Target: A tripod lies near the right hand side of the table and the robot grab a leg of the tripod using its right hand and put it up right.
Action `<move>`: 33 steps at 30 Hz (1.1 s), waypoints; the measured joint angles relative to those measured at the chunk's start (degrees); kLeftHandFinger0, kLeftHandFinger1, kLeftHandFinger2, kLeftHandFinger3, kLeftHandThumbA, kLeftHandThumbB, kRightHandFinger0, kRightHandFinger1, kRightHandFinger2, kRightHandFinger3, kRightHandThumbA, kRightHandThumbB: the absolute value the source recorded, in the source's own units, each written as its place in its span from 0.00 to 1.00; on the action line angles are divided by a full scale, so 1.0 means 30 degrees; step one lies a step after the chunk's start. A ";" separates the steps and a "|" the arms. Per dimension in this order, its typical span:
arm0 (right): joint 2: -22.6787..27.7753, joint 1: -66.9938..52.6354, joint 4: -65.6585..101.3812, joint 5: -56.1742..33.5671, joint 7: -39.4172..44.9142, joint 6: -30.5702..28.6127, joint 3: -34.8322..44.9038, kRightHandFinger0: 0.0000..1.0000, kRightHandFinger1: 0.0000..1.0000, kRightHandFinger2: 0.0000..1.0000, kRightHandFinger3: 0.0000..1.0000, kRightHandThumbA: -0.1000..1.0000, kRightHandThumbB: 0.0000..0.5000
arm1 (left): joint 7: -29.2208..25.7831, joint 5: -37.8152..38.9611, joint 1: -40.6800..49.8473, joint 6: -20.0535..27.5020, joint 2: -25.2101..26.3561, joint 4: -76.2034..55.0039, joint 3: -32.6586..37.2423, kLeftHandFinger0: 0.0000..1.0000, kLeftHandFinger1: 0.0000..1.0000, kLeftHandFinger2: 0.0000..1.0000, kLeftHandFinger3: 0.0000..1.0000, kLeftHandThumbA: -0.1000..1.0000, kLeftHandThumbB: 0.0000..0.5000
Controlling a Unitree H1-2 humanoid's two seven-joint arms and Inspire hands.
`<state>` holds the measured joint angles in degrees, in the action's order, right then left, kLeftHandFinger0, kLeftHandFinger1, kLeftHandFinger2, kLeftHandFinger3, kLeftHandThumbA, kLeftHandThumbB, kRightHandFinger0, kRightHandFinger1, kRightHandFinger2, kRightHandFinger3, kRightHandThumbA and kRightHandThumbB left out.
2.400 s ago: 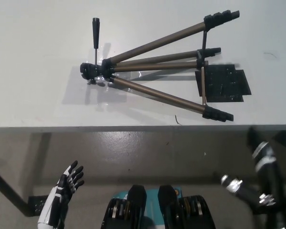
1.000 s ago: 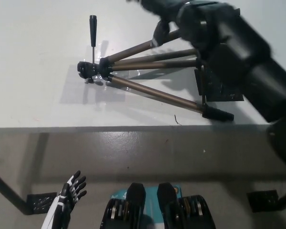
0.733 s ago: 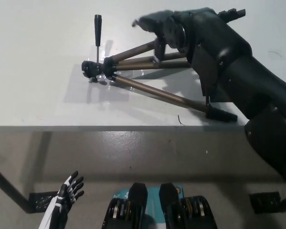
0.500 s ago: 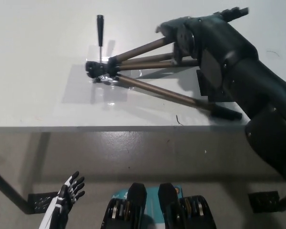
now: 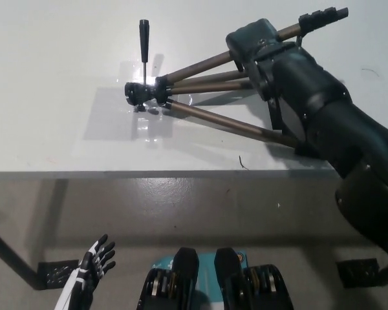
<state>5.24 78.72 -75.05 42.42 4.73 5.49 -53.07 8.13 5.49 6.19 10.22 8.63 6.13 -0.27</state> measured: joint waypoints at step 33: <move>0.0008 -0.1664 0.2899 -0.5306 -0.5658 -0.1901 1.9181 0.00 0.02 0.39 0.53 0.00 0.16 | 0.0154 0.0024 0.0332 0.0013 0.0002 -0.0014 -0.0003 1.00 1.00 1.00 1.00 1.00 0.18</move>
<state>5.26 73.72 -66.36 26.50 -12.25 -0.21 4.48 8.59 5.56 7.18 10.26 8.64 6.09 -0.28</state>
